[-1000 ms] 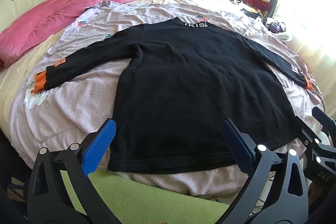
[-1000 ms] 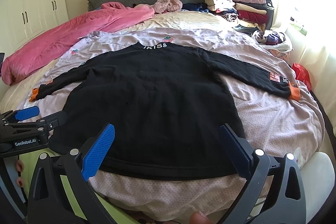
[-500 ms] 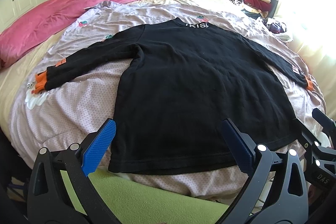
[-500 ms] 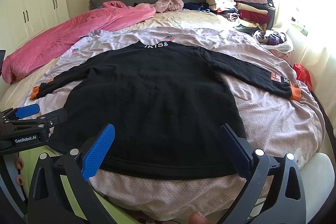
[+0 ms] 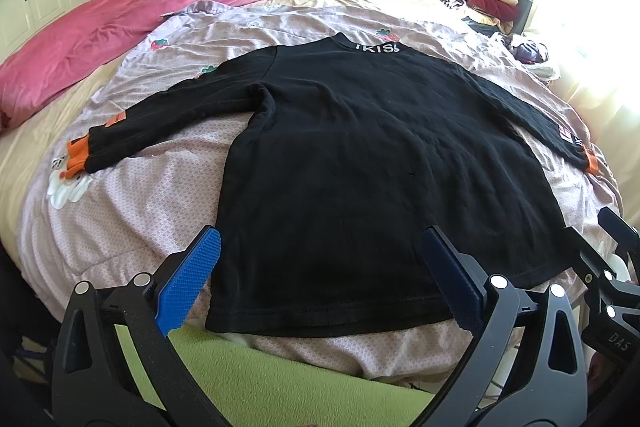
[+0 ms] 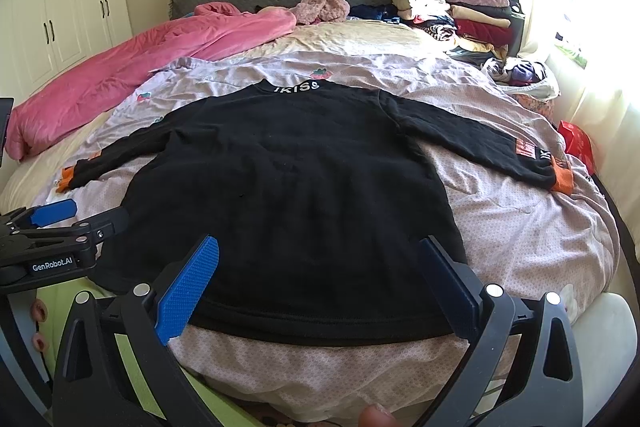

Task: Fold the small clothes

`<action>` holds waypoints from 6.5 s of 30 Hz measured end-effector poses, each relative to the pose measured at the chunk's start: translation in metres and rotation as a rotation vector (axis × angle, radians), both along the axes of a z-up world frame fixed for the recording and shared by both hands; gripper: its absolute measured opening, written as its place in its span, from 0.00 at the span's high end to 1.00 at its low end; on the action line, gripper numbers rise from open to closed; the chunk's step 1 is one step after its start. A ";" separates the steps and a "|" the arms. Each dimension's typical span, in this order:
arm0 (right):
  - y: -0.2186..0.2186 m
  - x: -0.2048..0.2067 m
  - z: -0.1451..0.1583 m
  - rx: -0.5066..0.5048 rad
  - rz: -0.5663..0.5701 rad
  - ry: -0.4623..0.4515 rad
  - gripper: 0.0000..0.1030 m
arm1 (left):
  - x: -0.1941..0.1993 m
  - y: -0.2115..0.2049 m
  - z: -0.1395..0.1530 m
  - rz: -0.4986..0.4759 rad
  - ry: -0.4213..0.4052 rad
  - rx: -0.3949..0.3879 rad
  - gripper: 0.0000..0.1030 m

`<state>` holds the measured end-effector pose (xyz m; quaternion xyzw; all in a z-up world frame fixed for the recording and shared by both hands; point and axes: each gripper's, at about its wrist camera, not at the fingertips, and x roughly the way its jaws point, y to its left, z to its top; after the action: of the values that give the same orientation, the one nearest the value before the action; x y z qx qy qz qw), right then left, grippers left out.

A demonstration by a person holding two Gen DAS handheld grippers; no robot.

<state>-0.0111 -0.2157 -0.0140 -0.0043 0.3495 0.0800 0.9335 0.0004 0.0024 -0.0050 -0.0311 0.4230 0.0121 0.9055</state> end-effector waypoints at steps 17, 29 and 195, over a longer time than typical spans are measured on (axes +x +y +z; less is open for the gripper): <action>-0.013 0.018 -0.002 0.008 -0.016 0.019 0.04 | 0.020 -0.012 -0.006 -0.012 0.025 0.000 0.09; -0.053 0.055 0.000 0.041 -0.090 0.008 0.04 | 0.056 -0.015 -0.003 -0.021 0.039 -0.014 0.09; -0.048 0.278 -0.029 0.128 -0.031 0.161 0.47 | 0.259 0.052 -0.047 -0.125 -0.013 -0.214 0.96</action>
<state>0.2671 -0.2634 -0.0434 0.0671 0.4174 0.0879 0.9020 0.2589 0.0544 -0.0525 -0.1011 0.4173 -0.0898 0.8987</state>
